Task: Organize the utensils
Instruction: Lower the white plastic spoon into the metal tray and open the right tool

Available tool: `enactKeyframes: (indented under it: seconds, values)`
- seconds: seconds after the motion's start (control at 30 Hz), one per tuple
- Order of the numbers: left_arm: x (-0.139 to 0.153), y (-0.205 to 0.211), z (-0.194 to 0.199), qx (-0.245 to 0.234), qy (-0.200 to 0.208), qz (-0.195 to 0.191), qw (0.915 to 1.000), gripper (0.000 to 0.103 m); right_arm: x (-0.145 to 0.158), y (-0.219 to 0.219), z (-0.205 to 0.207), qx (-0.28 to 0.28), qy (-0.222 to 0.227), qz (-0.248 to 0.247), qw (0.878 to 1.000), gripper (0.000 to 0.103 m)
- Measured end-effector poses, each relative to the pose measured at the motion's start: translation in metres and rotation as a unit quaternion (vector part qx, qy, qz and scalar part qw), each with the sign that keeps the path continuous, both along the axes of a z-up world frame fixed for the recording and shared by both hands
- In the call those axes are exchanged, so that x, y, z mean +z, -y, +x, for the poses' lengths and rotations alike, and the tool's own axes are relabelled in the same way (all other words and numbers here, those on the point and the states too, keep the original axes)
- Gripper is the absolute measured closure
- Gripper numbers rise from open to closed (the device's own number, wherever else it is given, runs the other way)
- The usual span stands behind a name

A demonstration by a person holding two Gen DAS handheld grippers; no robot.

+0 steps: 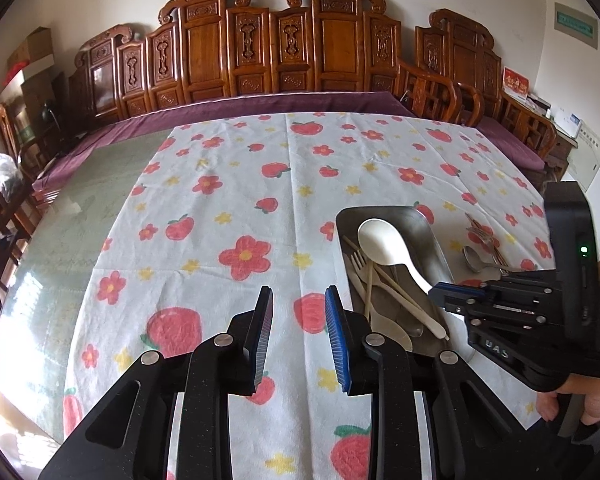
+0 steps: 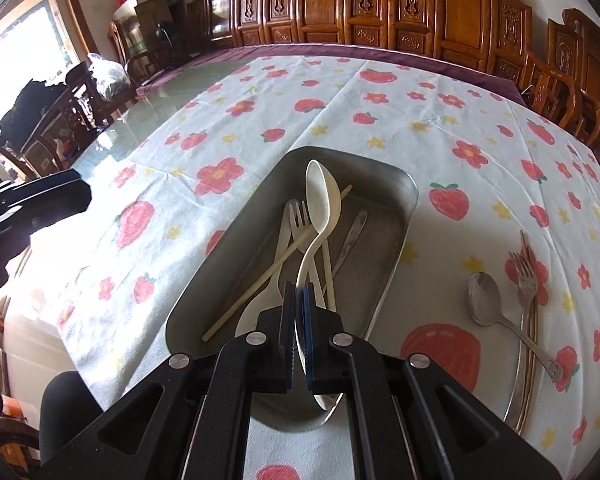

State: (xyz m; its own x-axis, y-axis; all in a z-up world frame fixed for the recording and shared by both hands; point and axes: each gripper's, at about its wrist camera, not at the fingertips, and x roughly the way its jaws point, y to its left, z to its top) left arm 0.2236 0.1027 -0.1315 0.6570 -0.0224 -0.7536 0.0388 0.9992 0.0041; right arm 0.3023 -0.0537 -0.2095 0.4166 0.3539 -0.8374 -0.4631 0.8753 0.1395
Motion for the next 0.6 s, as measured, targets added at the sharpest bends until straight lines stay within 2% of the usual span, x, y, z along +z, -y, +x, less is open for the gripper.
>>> enactKeyframes:
  seconds: [0.3,0.53,0.6]
  values:
    - [-0.009,-0.004,0.003,0.004,-0.010,0.003,0.9999,0.078,-0.012,-0.010,0.007,-0.002,-0.012,0.005,1.000,0.098]
    - [-0.013,-0.007,0.004,0.009,-0.015,0.004,0.9998,0.078,-0.007,-0.016,0.002,0.016,-0.026,0.051,0.998,0.095]
    - [-0.014,-0.007,0.005,0.011,-0.017,0.004,0.9998,0.078,-0.004,-0.020,-0.003,0.029,-0.014,0.048,0.998,0.095]
